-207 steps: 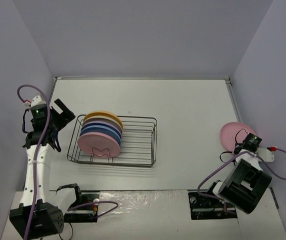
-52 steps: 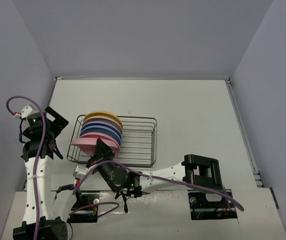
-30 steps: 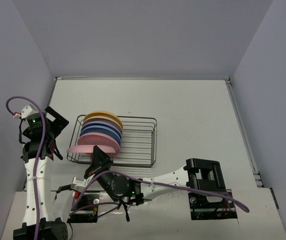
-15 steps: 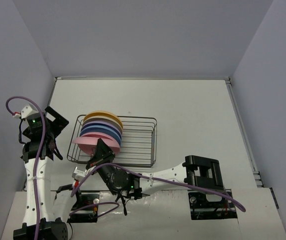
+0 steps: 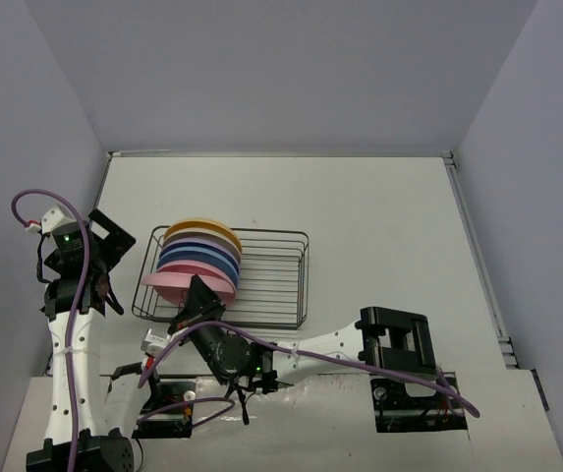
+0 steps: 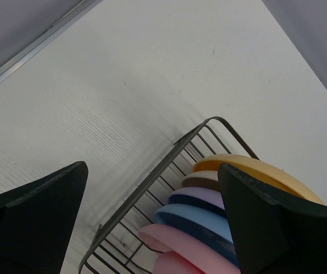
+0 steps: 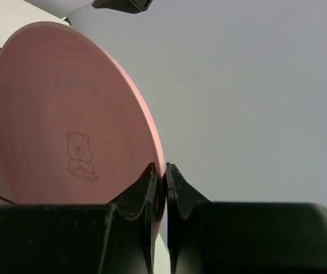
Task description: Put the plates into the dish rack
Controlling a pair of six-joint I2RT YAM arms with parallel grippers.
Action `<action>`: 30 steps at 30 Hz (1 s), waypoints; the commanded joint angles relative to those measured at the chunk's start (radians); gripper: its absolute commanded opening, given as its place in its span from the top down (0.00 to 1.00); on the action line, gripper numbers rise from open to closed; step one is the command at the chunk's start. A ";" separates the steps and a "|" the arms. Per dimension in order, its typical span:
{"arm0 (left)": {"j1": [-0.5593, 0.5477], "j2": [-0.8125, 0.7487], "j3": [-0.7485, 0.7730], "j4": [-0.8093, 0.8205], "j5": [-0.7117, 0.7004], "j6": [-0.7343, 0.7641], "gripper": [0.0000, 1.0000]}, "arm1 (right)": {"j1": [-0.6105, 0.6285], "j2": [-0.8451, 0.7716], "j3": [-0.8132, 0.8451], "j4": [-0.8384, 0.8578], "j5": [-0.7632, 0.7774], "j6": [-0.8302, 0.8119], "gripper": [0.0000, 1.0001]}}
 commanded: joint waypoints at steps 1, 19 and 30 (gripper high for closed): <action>0.003 -0.008 0.042 0.047 -0.008 0.009 0.03 | 0.011 -0.081 0.067 0.219 0.000 0.043 1.00; 0.000 -0.011 0.041 0.047 -0.010 0.012 0.03 | 0.029 -0.068 0.097 0.136 0.024 0.096 1.00; 0.000 -0.012 0.037 0.044 -0.005 0.011 0.03 | -0.011 -0.039 0.074 0.158 0.051 0.121 1.00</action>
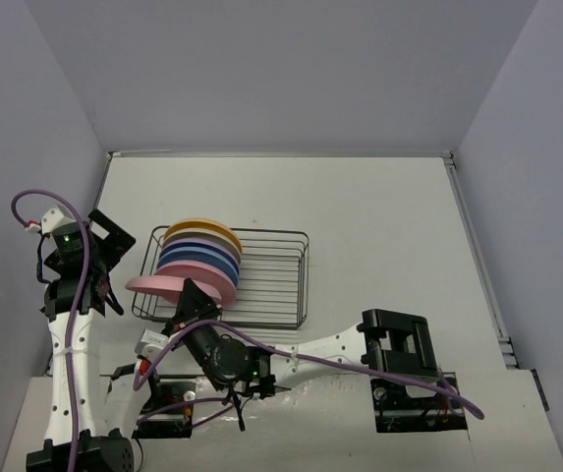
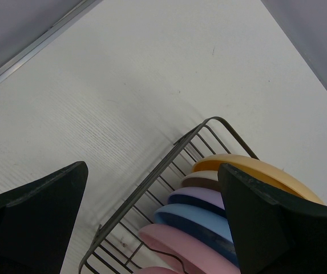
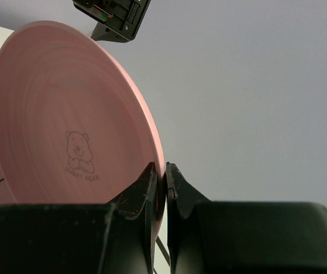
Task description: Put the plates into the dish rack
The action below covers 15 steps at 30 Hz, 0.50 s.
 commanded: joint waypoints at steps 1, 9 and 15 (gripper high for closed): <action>0.000 -0.011 0.037 0.044 -0.008 0.011 0.03 | -0.029 -0.035 0.023 0.177 0.042 -0.012 1.00; 0.000 -0.012 0.038 0.044 -0.011 0.011 0.03 | -0.027 -0.036 0.019 0.162 0.040 0.001 1.00; 0.000 -0.011 0.038 0.047 -0.011 0.011 0.03 | -0.011 -0.057 0.016 0.126 0.034 0.030 1.00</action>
